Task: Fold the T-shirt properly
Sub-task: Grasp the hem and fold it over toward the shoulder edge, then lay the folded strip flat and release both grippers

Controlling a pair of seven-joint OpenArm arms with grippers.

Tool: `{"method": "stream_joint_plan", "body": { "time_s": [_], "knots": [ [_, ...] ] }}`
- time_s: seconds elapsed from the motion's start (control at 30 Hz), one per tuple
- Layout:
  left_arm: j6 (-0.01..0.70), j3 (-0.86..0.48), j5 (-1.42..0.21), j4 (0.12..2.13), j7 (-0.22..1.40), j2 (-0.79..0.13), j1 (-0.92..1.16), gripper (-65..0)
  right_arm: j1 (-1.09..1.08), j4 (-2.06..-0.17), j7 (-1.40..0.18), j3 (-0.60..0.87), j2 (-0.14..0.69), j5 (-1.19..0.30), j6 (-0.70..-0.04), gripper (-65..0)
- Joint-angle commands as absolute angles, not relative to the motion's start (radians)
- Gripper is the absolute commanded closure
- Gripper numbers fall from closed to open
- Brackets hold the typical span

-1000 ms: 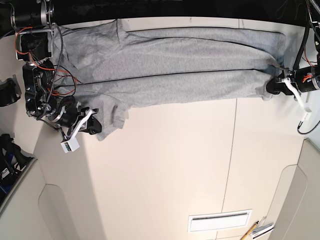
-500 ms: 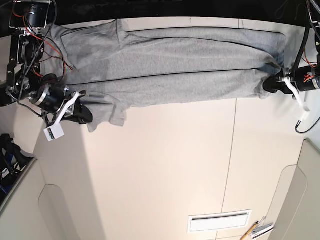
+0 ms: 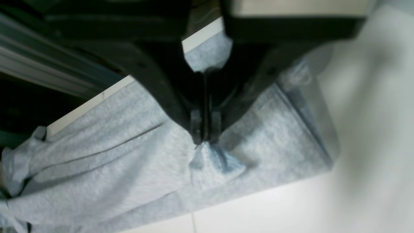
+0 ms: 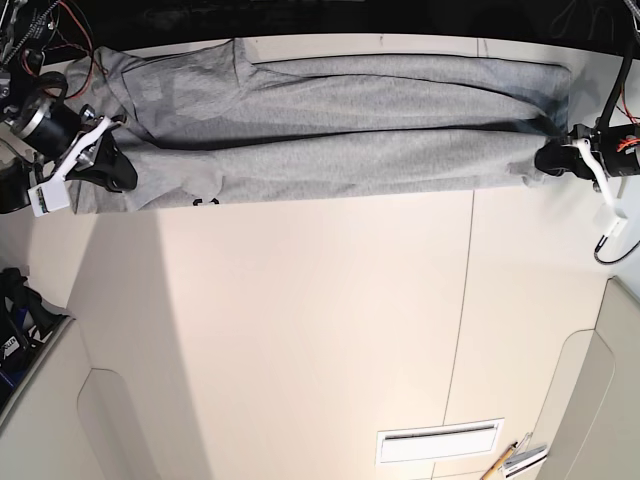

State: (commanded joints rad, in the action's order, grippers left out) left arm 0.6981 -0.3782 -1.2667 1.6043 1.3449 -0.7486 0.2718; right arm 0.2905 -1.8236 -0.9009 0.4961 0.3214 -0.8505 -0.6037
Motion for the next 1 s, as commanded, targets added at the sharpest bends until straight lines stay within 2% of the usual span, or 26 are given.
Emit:
{"method": "stream_joint_plan", "body": {
  "time_s": [0.3,0.33,0.37,0.4,0.43,0.5,0.53,0.63,0.73,0.87,0.93,0.97,1.0],
  "knots": [
    [0.698,-0.406,-1.26,1.604,1.358,-0.747,0.355,0.0,0.364,-1.817,-0.928,0.496,0.32,-0.852,-0.602,-0.5],
    [0.698,-0.406,-1.261,1.604,1.357,-0.745,0.355,-1.6,0.363,-1.811,-0.937,0.496,0.321,-0.843,-0.602,-12.7],
    [0.698,-0.406,-1.261,1.604,1.357,-0.745,0.355,-6.9,0.364,-1.81,-0.941,0.496,0.321,-0.834,-0.6,-25.3],
    [0.698,-0.406,-1.26,1.604,1.357,-0.745,0.355,-13.3,0.364,-1.81,-0.943,0.496,0.318,-0.826,-0.595,-34.6],
    [0.698,-0.406,-1.26,1.604,1.355,-0.745,0.355,-19.4,0.364,-1.81,-0.944,0.496,0.318,-0.826,-0.59,-38.7],
    [0.698,-0.406,-1.26,1.604,1.354,-0.745,0.355,-28.6,0.363,-1.81,-0.942,0.496,0.318,-0.831,-0.59,-38.8],
    [0.698,-0.406,-1.261,1.604,1.354,-0.746,0.355,-30.9,0.36,-1.81,-0.942,0.496,0.318,-0.842,-0.59,-38.8],
    [0.698,-0.431,-1.268,1.604,1.337,-0.745,0.355,-31.4,0.352,-1.811,-0.942,0.497,0.318,-0.877,-0.59,-38.8],
    [0.698,-0.534,-1.268,1.604,1.335,-0.734,0.355,-31.4,0.348,-1.811,-0.943,0.497,0.318,-0.892,-0.591,-38.8],
    [0.698,-0.699,-1.291,1.604,1.323,-0.665,0.355,-31.4,0.326,-1.811,-0.94,0.497,0.31,-0.909,-0.591,-38.6],
    [0.698,-0.722,-1.291,1.604,1.323,-0.633,0.363,-31.4,0.299,-1.811,-0.94,0.497,0.301,-0.909,-0.591,-38.5],
    [0.698,-0.721,-1.29,1.604,1.319,-0.62,0.375,-31.5,0.286,-1.811,-0.94,0.497,0.295,-0.91,-0.591,-35.8],
    [0.698,-0.721,-1.29,1.604,1.315,-0.605,0.389,-31.9,0.276,-1.811,-0.941,0.497,0.29,-0.911,-0.591,-29.1]
  ]
}}
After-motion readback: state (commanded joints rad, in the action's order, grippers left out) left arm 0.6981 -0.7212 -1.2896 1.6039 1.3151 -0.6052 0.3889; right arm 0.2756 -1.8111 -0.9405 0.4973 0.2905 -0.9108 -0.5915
